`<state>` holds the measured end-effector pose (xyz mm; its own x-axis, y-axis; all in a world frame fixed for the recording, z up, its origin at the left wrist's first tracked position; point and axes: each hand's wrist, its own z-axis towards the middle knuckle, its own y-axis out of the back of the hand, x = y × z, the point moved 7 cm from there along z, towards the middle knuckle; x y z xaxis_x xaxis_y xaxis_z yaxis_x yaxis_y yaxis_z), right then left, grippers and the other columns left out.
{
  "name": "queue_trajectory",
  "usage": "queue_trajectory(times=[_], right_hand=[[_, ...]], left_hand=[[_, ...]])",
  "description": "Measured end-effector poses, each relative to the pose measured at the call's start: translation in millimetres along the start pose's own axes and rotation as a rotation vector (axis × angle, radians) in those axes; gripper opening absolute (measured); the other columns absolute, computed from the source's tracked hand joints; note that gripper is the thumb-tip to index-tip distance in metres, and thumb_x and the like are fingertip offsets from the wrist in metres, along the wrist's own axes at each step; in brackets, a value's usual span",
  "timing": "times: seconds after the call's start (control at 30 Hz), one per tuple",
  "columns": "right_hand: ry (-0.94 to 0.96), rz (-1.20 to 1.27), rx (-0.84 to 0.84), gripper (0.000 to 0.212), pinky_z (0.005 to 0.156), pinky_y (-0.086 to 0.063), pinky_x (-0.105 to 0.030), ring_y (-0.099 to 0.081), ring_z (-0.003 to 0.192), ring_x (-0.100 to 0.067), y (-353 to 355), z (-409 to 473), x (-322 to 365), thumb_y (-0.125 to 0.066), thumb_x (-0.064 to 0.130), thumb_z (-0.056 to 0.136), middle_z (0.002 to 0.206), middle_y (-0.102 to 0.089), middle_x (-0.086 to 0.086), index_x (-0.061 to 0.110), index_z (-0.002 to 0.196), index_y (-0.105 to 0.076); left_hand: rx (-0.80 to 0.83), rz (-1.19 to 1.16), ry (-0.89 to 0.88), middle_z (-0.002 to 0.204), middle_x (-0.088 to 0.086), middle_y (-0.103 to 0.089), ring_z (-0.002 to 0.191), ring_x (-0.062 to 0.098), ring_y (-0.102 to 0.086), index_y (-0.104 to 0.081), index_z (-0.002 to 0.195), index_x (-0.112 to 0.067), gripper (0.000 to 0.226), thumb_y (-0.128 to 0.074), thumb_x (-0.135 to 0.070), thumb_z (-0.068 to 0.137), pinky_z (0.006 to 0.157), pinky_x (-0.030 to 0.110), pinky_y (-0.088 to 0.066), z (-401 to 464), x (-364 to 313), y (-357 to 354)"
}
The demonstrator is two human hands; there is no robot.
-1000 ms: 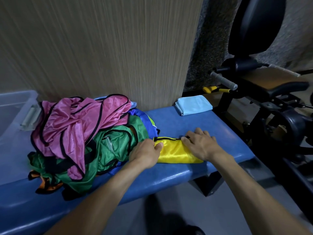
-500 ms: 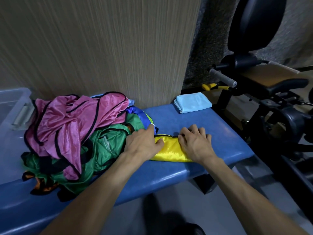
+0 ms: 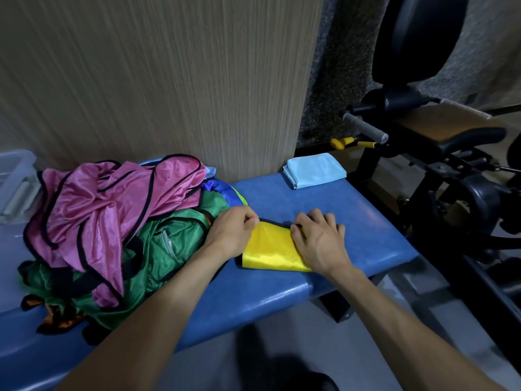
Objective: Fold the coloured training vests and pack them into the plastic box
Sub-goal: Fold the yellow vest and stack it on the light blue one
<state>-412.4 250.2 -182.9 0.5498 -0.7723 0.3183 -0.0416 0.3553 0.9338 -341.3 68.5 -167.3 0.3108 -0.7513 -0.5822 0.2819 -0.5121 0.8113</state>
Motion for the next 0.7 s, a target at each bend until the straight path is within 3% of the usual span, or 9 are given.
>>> queue_trajectory(times=[0.1, 0.3, 0.5, 0.6, 0.67, 0.7], right_hand=[[0.011, 0.024, -0.006, 0.027, 0.091, -0.035, -0.046, -0.040, 0.102, -0.026, -0.3, 0.5, -0.6, -0.037, 0.043, 0.105, 0.108, -0.047, 0.000, 0.023, 0.103, -0.056], [-0.008, 0.066, 0.006, 0.030, 0.091, -0.032, -0.044, -0.039, 0.099, -0.024, -3.3, 2.4, -5.0, -0.030, 0.041, 0.107, 0.103, -0.045, 0.002, 0.022, 0.094, -0.049], [0.003, 0.042, 0.038, 0.029, 0.089, -0.028, -0.041, -0.036, 0.097, -0.022, -5.7, 5.0, -5.4, -0.025, 0.040, 0.108, 0.102, -0.041, 0.002, 0.023, 0.094, -0.043], [0.017, 0.009, 0.040, 0.027, 0.087, -0.028, -0.040, -0.035, 0.098, -0.022, -6.1, 6.5, -3.9, -0.025, 0.040, 0.108, 0.102, -0.040, 0.002, 0.023, 0.095, -0.040], [0.020, -0.016, 0.046, 0.026, 0.086, -0.027, -0.040, -0.036, 0.099, -0.023, -5.9, 7.8, -2.5, -0.025, 0.040, 0.108, 0.102, -0.039, 0.002, 0.023, 0.095, -0.040], [0.016, -0.030, 0.057, 0.027, 0.085, -0.026, -0.040, -0.037, 0.100, -0.023, -6.1, 8.7, -2.6, -0.025, 0.040, 0.108, 0.102, -0.039, 0.002, 0.022, 0.095, -0.041]], left_hand=[[0.011, -0.205, 0.071, 0.090, -0.006, -0.070, 0.088, 0.012, -0.066, -0.074, 0.099, -0.019, 0.013, -0.062, -0.014, 0.099, 0.078, 0.021, -0.045, 5.8, 9.4, -5.0], [0.096, -0.389, 0.096, 0.112, 0.002, -0.072, 0.107, 0.014, -0.063, -0.072, 0.098, -0.022, 0.026, -0.051, -0.008, 0.104, 0.094, 0.024, -0.046, 14.1, 16.8, -12.0], [0.142, -0.052, -0.007, 0.119, 0.003, -0.069, 0.113, 0.019, -0.061, -0.071, 0.113, -0.017, 0.031, -0.042, -0.010, 0.106, 0.091, 0.025, -0.043, 12.9, 9.9, -12.6], [0.004, 0.251, -0.157, 0.116, 0.001, -0.066, 0.111, 0.026, -0.057, -0.067, 0.118, -0.019, 0.037, -0.041, -0.002, 0.098, 0.089, 0.037, -0.048, 6.1, -12.8, 5.3], [-0.094, 0.300, -0.325, 0.120, 0.003, -0.063, 0.111, 0.029, -0.053, -0.063, 0.126, -0.016, 0.037, -0.035, -0.014, 0.101, 0.092, 0.045, -0.047, -8.5, -40.5, 8.1], [-0.066, 0.309, -0.394, 0.124, 0.005, -0.062, 0.114, 0.030, -0.052, -0.060, 0.130, -0.013, 0.045, -0.027, -0.027, 0.103, 0.096, 0.046, -0.046, -17.5, -50.9, 0.2]])
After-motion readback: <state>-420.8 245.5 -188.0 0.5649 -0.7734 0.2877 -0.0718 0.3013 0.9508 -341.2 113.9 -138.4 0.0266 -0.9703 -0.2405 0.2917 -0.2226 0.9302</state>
